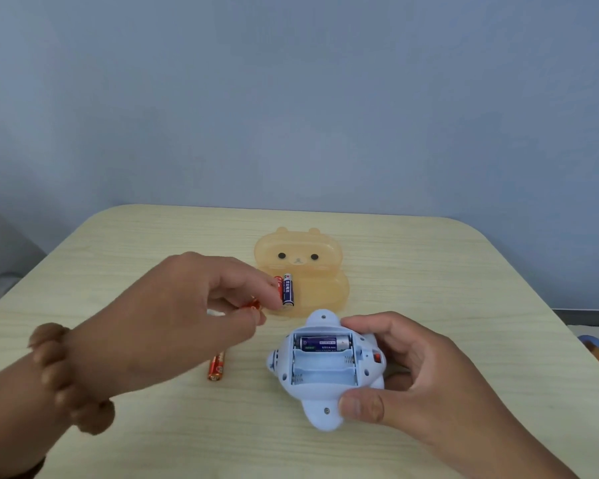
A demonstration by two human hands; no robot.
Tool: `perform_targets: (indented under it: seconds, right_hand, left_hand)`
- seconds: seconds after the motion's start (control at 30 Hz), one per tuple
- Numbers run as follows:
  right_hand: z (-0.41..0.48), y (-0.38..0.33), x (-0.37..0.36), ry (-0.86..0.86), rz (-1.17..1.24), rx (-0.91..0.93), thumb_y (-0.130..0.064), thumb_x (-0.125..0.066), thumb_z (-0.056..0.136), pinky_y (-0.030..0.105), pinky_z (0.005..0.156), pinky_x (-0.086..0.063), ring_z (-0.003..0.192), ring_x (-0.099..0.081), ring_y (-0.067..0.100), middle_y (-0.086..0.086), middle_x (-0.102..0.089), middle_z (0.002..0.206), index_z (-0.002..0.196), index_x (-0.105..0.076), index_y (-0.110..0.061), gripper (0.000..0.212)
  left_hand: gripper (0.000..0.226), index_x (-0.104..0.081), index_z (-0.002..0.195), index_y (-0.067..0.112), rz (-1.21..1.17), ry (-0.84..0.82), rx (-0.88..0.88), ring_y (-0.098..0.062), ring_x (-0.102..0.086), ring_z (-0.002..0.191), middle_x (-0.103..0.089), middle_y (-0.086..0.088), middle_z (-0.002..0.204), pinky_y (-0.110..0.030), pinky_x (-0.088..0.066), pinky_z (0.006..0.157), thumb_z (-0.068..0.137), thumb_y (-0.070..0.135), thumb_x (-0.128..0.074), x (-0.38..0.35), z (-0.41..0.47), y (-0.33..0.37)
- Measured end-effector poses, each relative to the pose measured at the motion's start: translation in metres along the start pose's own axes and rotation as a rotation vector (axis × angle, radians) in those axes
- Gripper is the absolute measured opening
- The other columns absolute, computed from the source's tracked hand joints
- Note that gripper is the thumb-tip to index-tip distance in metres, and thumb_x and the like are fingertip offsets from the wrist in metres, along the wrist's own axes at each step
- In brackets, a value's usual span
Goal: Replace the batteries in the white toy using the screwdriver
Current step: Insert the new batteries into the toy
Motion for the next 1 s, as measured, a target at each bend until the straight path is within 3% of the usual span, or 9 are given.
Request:
perform_targets:
  seconds: [0.07,0.17,0.3,0.37,0.47,0.57,0.77,1.0]
  right_hand:
    - [0.000,0.000,0.000,0.002,-0.004,0.009,-0.027,-0.095,0.051,0.034,0.081,-0.063,0.095,-0.076,0.022,-0.004,-0.079,0.108,0.106,-0.072,-0.040,0.061]
    - [0.001,0.000,0.000,0.004,0.010,0.012,-0.021,-0.095,0.053,0.032,0.079,-0.063,0.095,-0.076,0.022,-0.003,-0.079,0.108,0.104,-0.073,-0.038,0.059]
    - [0.000,0.000,0.000,0.010,-0.002,0.005,-0.007,-0.096,0.059,0.030,0.076,-0.062,0.094,-0.076,0.022,-0.001,-0.079,0.107,0.105,-0.073,-0.036,0.058]
    - [0.000,0.000,0.001,0.016,-0.001,-0.003,-0.004,-0.095,0.061,0.033,0.079,-0.063,0.094,-0.076,0.023,0.000,-0.079,0.106,0.104,-0.073,-0.036,0.058]
    - [0.001,0.000,0.001,0.020,-0.006,-0.006,-0.001,-0.094,0.062,0.033,0.079,-0.063,0.094,-0.077,0.023,0.000,-0.080,0.105,0.103,-0.074,-0.037,0.059]
    - [0.001,-0.001,0.000,0.011,0.007,-0.004,-0.001,-0.094,0.061,0.030,0.076,-0.062,0.093,-0.077,0.023,0.001,-0.080,0.104,0.104,-0.074,-0.035,0.059]
    - [0.000,-0.001,0.001,0.014,-0.007,-0.001,-0.003,-0.094,0.060,0.026,0.072,-0.060,0.089,-0.077,0.020,0.000,-0.080,0.102,0.105,-0.074,-0.033,0.058]
    - [0.001,-0.001,0.002,0.006,-0.008,-0.023,-0.007,-0.093,0.059,0.029,0.077,-0.062,0.093,-0.077,0.020,-0.001,-0.080,0.105,0.113,-0.071,-0.025,0.061]
  left_hand:
    - [0.028,-0.078,0.086,0.031,-0.067,-0.021,-0.033,0.001,-0.073,0.086,-0.072,0.028,0.105,-0.012,-0.052,0.081,0.082,0.006,-0.068,-0.006,-0.003,0.011]
    - [0.025,-0.074,0.094,0.036,0.029,-0.055,-0.132,0.009,-0.068,0.080,-0.072,0.029,0.099,-0.004,-0.048,0.069,0.088,0.012,-0.068,-0.017,-0.004,0.025]
    - [0.035,-0.066,0.106,0.036,0.155,-0.014,-0.222,0.011,-0.066,0.092,-0.071,0.028,0.098,-0.008,-0.049,0.080,0.083,0.013,-0.077,-0.022,-0.001,0.030]
    - [0.042,-0.065,0.107,0.036,0.177,0.005,-0.257,0.006,-0.067,0.087,-0.068,0.022,0.093,-0.003,-0.046,0.074,0.077,0.014,-0.083,-0.021,-0.002,0.032]
    - [0.037,-0.064,0.105,0.041,0.216,0.001,-0.261,0.006,-0.064,0.085,-0.067,0.024,0.089,-0.001,-0.042,0.070,0.076,0.028,-0.083,-0.022,-0.003,0.035]
    - [0.028,-0.065,0.101,0.042,0.242,0.008,-0.265,0.003,-0.061,0.090,-0.066,0.025,0.087,-0.016,-0.049,0.075,0.076,0.037,-0.078,-0.029,-0.004,0.036]
    - [0.026,-0.070,0.090,0.038,0.188,0.044,-0.193,0.001,-0.061,0.090,-0.065,0.022,0.080,-0.018,-0.047,0.077,0.072,0.026,-0.083,-0.036,-0.002,0.033]
    - [0.022,-0.073,0.084,0.032,0.168,0.059,-0.167,0.001,-0.063,0.088,-0.068,0.022,0.073,-0.017,-0.046,0.078,0.069,0.022,-0.085,-0.041,-0.001,0.036]
Point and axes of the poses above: each hand's wrist, its own z-axis towards the middle knuckle, its own x-axis out of the back of the hand, y = z × x, the point moved 6 cm from there along z, towards the middle knuckle
